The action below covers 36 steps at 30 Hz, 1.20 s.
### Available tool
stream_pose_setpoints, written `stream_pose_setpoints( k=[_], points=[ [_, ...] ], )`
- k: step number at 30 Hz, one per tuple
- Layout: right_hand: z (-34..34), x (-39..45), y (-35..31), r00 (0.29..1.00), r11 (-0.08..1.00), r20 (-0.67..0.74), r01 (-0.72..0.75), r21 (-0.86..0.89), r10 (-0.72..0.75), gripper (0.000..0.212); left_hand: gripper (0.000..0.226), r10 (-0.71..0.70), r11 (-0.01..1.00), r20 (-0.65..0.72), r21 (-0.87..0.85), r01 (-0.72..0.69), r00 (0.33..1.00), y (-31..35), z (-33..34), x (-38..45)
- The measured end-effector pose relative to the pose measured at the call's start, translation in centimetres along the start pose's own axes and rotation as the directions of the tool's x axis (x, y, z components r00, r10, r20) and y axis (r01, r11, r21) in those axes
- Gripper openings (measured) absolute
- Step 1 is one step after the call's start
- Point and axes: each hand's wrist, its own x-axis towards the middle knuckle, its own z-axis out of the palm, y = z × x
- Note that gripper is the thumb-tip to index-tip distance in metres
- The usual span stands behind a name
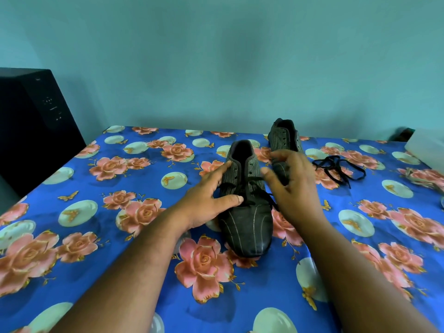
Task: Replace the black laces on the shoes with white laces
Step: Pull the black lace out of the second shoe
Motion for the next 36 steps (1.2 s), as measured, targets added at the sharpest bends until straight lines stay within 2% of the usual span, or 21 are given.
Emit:
stream_pose_setpoints(
  k=[3, 6, 8, 9, 11, 13, 15, 16, 17, 19, 21, 23, 26, 28, 30, 32, 36],
  points=[
    [0.7, -0.4, -0.9, 0.983, 0.979, 0.157, 0.123, -0.162, -0.097, 0.038, 0.103, -0.008, 1.0, -0.005, 0.006, 0.008, 1.0, 0.1, 0.0, 0.1],
    [0.9, -0.4, -1.0, 0.974, 0.985, 0.19, 0.144, -0.091, -0.124, 0.028, 0.1, -0.008, 1.0, -0.007, 0.015, 0.008, 1.0, -0.1, 0.0, 0.3],
    [0.8, -0.3, -1.0, 0.966, 0.988, 0.249, 0.028, 0.152, -0.066, 0.025, 0.096, -0.001, 1.0, -0.01, 0.01, 0.001, 1.0, -0.3, 0.1, 0.3],
    [0.6, -0.3, -1.4, 0.949, 0.947, 0.316, -0.099, 0.306, -0.003, 0.026, 0.094, 0.002, 1.0, -0.013, 0.009, -0.002, 1.0, -0.4, 0.1, 0.3],
    [0.0, -0.3, -1.9, 0.904, 0.779, 0.413, -0.337, 0.529, 0.11, 0.026, 0.092, 0.004, 1.0, -0.009, 0.01, -0.004, 1.0, -0.5, 0.1, 0.4],
    [-0.6, -0.1, -2.0, 0.877, 0.626, 0.432, -0.459, 0.63, 0.209, 0.02, 0.093, 0.006, 1.0, -0.001, 0.003, -0.006, 1.0, -0.5, 0.1, 0.5],
    [-1.0, 0.2, -2.0, 0.874, 0.523, 0.408, -0.484, 0.701, 0.263, 0.013, 0.094, 0.009, 1.0, -0.003, 0.009, -0.009, 1.0, -0.5, 0.1, 0.5],
    [-1.0, 0.2, -2.0, 0.875, 0.506, 0.39, -0.484, 0.714, 0.287, 0.011, 0.094, 0.009, 1.0, -0.002, 0.018, -0.009, 1.0, -0.5, 0.1, 0.5],
    [-0.8, 0.3, -1.8, 0.88, 0.542, 0.358, -0.474, 0.694, 0.311, 0.012, 0.095, 0.009, 1.0, 0.001, 0.023, -0.009, 1.0, -0.5, 0.1, 0.5],
    [-0.4, 0.2, -1.1, 0.931, 0.767, 0.221, -0.363, 0.529, 0.289, 0.014, 0.096, 0.011, 1.0, 0.003, 0.019, -0.011, 1.0, -0.5, 0.1, 0.5],
    [0.1, 0.0, -0.6, 0.987, 0.943, 0.092, -0.157, 0.295, 0.135, 0.005, 0.095, 0.011, 1.0, -0.005, 0.016, -0.011, 1.0, -0.6, 0.1, 0.5],
    [0.4, -0.3, -0.5, 0.997, 0.991, 0.069, 0.021, 0.131, -0.031, 0.014, 0.093, 0.009, 1.0, -0.017, 0.016, -0.009, 1.0, -0.6, 0.2, 0.5],
    [0.8, -0.5, -0.8, 0.985, 0.992, 0.142, 0.113, -0.063, -0.103, 0.03, 0.094, 0.011, 1.0, -0.023, 0.016, -0.011, 1.0, -0.6, 0.2, 0.5],
    [0.8, -0.4, -0.8, 0.979, 0.992, 0.18, 0.11, -0.063, -0.097, 0.025, 0.097, 0.01, 1.0, -0.021, 0.014, -0.01, 1.0, -0.6, 0.2, 0.5],
    [0.6, -0.4, -1.0, 0.966, 0.99, 0.219, 0.125, 0.059, -0.135, 0.015, 0.098, 0.009, 1.0, -0.016, 0.011, -0.009, 1.0, -0.6, 0.2, 0.5],
    [0.6, -0.3, -1.1, 0.952, 0.978, 0.263, 0.115, 0.173, -0.159, 0.018, 0.096, 0.008, 1.0, -0.02, 0.009, -0.008, 1.0, -0.5, 0.2, 0.5],
    [0.1, -0.3, -1.2, 0.935, 0.954, 0.354, -0.097, 0.283, -0.01, 0.022, 0.095, 0.01, 1.0, -0.011, -0.018, -0.011, 1.0, -0.5, 0.2, 0.4]
  ],
)
